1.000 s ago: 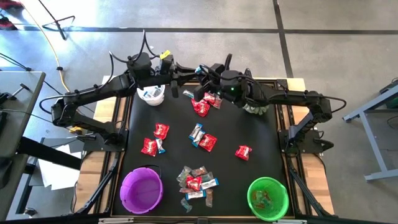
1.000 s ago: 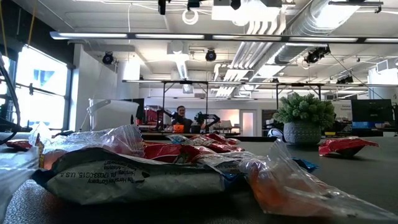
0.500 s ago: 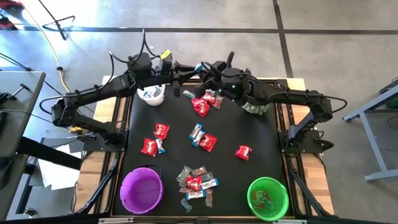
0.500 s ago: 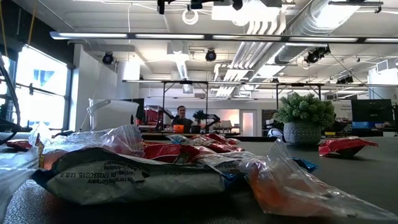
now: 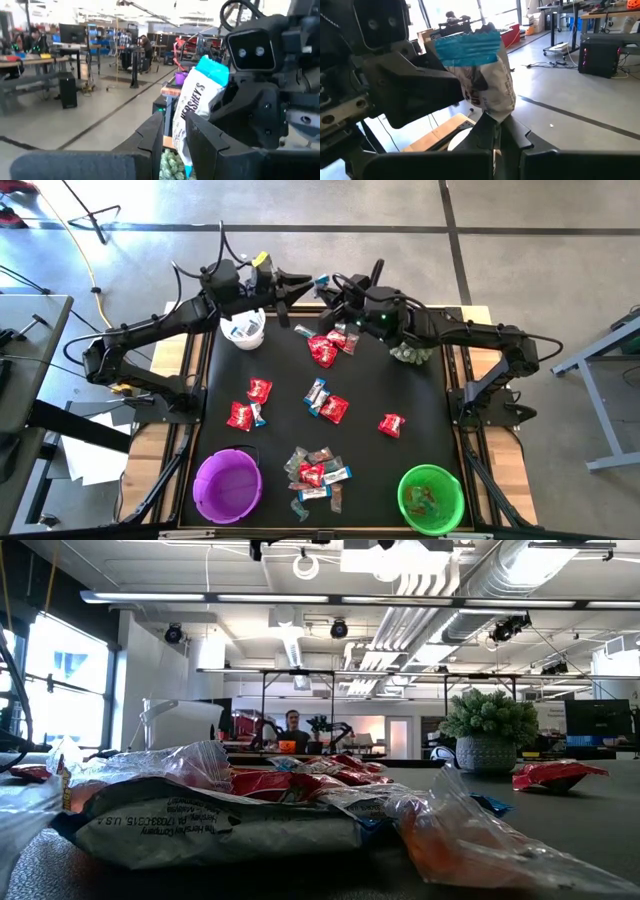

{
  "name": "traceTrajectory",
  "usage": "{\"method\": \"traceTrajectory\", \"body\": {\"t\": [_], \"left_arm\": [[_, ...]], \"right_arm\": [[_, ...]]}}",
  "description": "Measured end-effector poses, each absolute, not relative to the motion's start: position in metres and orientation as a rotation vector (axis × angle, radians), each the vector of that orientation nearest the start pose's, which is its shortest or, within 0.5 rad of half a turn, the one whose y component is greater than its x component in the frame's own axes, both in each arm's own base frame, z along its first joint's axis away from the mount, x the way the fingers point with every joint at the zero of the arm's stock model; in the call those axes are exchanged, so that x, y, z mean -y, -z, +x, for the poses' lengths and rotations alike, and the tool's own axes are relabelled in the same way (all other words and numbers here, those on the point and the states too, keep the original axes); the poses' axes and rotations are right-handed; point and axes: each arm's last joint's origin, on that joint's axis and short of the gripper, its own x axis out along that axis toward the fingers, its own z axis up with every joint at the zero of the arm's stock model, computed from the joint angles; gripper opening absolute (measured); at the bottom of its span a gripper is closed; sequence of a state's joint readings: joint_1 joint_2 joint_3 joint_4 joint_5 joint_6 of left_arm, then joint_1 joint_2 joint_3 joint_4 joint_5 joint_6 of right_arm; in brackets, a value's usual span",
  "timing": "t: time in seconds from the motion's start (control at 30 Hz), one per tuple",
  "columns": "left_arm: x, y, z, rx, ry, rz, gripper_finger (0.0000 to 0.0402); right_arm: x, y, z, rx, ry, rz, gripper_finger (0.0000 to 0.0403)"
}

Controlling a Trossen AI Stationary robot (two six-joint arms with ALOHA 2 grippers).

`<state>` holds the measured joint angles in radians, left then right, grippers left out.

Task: Sort candy
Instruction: Put the white chocolate into the white bucket

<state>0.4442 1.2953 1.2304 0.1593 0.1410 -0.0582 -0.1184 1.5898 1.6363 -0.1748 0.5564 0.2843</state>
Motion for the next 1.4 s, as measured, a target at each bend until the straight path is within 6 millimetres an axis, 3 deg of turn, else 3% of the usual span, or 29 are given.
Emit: {"method": "traceTrajectory", "body": {"t": [0.63, 1.13, 1.4], "left_arm": [[-0.107, -0.410, 0.272, 0.087, -0.239, -0.009, 0.0073], [-0.112, -0.413, 0.272, 0.119, -0.299, 0.043, 0.0142], [-0.106, -0.414, 0.278, 0.152, -0.273, 0.021, 0.0155]], "right_arm": [[0.062, -0.425, 0.354, -0.054, 0.701, 0.221, 0.0000], [0.062, -0.424, 0.354, -0.065, 0.686, 0.223, 0.0002], [0.062, -0.424, 0.354, -0.055, 0.688, 0.251, 0.0007]]}}
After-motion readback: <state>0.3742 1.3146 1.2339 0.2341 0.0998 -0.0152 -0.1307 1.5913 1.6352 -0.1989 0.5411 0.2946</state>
